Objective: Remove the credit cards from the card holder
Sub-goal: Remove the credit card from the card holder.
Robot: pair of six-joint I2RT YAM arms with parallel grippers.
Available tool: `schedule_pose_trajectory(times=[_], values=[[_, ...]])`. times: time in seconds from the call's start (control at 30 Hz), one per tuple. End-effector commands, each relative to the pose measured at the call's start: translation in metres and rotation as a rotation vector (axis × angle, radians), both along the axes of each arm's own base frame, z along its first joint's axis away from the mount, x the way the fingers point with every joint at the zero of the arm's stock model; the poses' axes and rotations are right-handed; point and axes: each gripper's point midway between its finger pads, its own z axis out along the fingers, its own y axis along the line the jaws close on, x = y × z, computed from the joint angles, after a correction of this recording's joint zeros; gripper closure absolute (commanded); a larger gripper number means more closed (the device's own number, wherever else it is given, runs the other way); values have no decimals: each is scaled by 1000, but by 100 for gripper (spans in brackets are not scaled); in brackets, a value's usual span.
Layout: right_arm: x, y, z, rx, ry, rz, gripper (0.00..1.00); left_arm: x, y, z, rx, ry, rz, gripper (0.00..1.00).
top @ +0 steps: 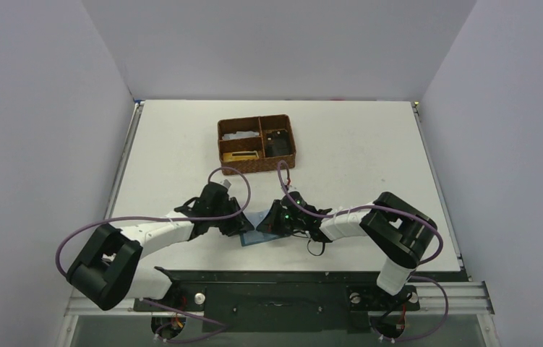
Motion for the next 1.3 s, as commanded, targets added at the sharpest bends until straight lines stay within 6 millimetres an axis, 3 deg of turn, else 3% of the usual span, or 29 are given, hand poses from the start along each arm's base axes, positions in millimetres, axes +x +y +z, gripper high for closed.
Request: schedule_pose_trajectory(times=[0.0,0.1,0.2,0.3,0.43,0.67,0.83,1.27], values=[[11,4,27,51,-66,-7,100,9,-11,8,-40,-44,2,82],[13,2,31,26,-83,-12,98,10,-11,8,-34,-45,5,100],[17,-2,37,-17,-106,-21,86,10,-10,8,-26,-46,11,100],[19,-8,41,-53,-121,-31,67,11,-8,11,-17,-59,17,100],[20,-19,46,-108,-134,-52,57,12,-5,17,-1,-77,4,100],[25,-39,66,-170,-192,-101,53,16,-9,41,11,-130,-48,100],[30,-62,76,-250,-233,-161,52,22,-22,54,8,-154,-93,100],[25,-90,83,-308,-257,-193,51,41,-62,34,12,-132,-154,92]])
